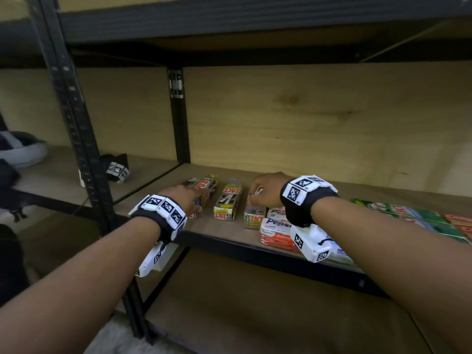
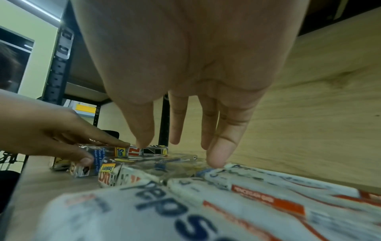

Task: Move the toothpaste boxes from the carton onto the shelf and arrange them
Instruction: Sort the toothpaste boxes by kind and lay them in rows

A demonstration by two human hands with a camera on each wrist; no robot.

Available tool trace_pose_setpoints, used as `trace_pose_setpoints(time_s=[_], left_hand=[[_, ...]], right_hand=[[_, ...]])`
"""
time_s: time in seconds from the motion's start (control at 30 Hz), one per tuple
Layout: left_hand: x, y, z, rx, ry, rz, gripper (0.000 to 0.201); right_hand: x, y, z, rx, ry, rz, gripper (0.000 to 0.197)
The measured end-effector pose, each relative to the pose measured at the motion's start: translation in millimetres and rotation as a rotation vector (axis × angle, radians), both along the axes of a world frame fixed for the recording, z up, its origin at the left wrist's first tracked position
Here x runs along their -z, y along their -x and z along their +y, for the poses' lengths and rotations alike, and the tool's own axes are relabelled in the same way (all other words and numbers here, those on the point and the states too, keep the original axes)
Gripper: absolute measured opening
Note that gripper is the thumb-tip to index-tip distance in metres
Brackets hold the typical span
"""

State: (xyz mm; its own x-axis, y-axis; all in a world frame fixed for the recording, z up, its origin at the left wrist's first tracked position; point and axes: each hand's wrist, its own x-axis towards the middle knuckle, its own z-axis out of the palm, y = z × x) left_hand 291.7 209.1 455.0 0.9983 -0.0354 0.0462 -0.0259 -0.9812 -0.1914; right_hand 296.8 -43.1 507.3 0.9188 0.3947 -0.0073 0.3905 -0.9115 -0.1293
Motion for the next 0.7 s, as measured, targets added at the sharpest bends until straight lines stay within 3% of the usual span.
trace_pose_setpoints(time_s=[0.1,0.23,0.33,0.7], left_hand=[[0,-8,3,-0.02,-0.029,0.01,0.064],[0,-18,7,-0.038,-0.037,0.023,0.064],[0,-29,12,-0.04,-0.017,0.043,0.066],[-2,-41,23,-0.02,0.035,0.062,0.067]], right_hand=[[3,-11,11,-0.001,0.073,0.006,0.044],[13,-25,18,-0.003,0.136,0.052,0.03],[15,-35,23,0.001,0.129,0.063,0.036],[16,-43,21,-0.087,0.121,0.094,0.028]])
